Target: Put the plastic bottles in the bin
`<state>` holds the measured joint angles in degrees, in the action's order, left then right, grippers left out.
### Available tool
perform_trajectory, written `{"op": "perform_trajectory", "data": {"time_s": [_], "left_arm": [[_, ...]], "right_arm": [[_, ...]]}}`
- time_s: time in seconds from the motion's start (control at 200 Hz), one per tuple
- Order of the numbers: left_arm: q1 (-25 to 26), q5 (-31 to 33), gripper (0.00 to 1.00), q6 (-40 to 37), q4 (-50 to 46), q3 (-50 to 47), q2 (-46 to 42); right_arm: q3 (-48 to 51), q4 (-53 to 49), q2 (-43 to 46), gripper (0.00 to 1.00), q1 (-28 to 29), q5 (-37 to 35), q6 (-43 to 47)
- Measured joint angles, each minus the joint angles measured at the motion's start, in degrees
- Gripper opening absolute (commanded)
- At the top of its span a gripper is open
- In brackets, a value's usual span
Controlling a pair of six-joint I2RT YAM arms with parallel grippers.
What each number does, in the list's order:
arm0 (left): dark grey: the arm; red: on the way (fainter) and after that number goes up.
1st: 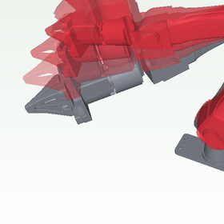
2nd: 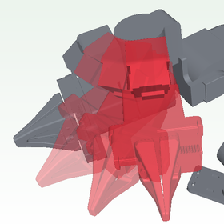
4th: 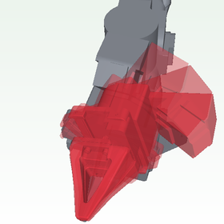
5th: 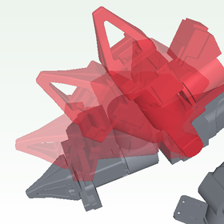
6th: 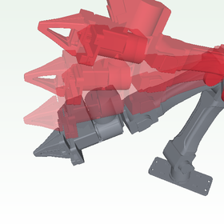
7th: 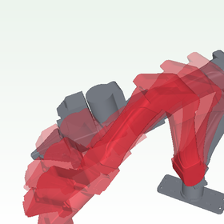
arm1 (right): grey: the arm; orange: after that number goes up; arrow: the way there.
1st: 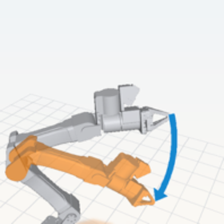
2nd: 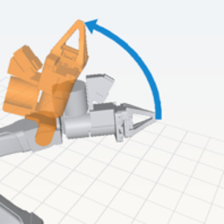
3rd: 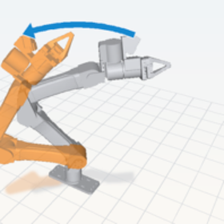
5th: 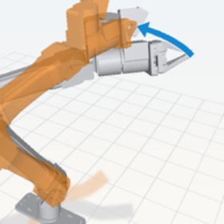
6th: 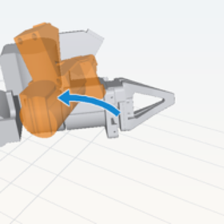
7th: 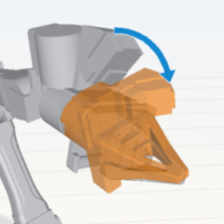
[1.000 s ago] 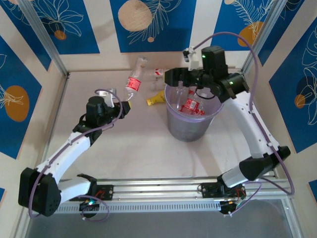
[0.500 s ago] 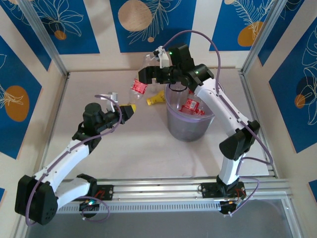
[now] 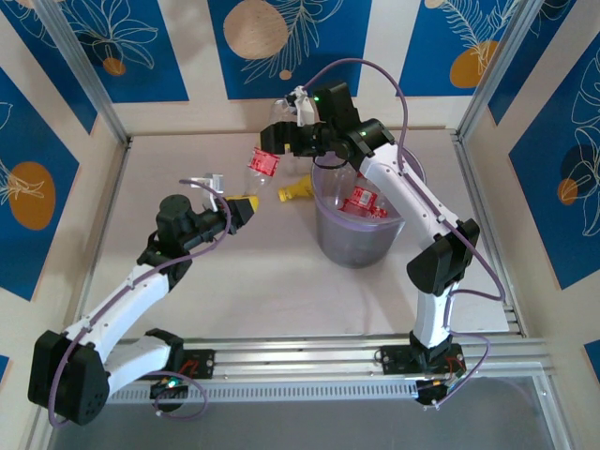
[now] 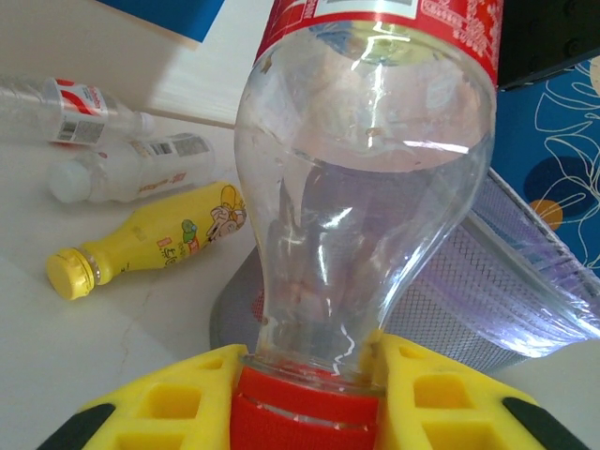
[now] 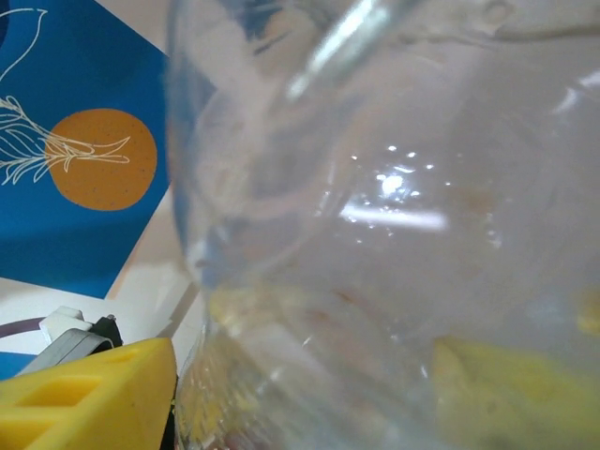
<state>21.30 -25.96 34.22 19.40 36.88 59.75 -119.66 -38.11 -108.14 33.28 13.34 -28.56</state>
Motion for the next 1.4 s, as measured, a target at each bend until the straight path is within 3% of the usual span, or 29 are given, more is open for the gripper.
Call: {"op": "perform_trajectory", "data": {"time_s": [0.275, 0.39, 0.505, 0.875, 1.045, 1.115, 1.185, 1.276, 1.401], "left_arm": [[0.00, -0.42, 0.00, -0.04, 0.83, -0.37, 0.37], [0.02, -0.44, 0.00, -0.07, 1.36, -0.66, 0.37], [0.13, -0.42, 0.00, -0.02, 1.60, -0.87, 0.37], [0.13, -0.35, 0.00, 0.02, 1.18, -1.29, 0.42], [0.13, -0.35, 0.39, -0.09, 1.20, -1.31, 0.44], [0.15, -0.39, 0.68, -0.66, 1.33, -1.38, 0.44], [0.37, -0.68, 0.85, -0.98, 2.21, -1.38, 0.39], [0.37, -0.83, 0.99, -1.38, 2.49, -1.38, 0.37], [0.48, -0.87, 1.00, -1.77, 2.47, -1.38, 0.31]], "right_arm": [[0.00, 0.98, 0.00, 0.60, -0.02, 0.90, -0.72], [0.00, 1.22, -0.09, 0.77, -0.02, 1.20, -1.18], [0.00, 1.68, -0.66, 0.80, -0.02, 1.53, -1.79], [0.00, 3.85, -2.40, 0.57, -0.02, 2.25, -3.21], [0.00, 4.15, -2.40, 0.55, -0.02, 2.56, -3.52], [0.00, 4.24, -2.40, 0.54, -0.02, 2.71, -3.50], [0.00, 4.20, -2.49, 0.54, -0.02, 2.71, -3.48], [-0.26, 4.04, -2.69, 0.54, -0.35, 2.67, -3.45], [-2.23, 3.26, -2.78, 0.53, -0.96, 2.25, -3.04]]}}
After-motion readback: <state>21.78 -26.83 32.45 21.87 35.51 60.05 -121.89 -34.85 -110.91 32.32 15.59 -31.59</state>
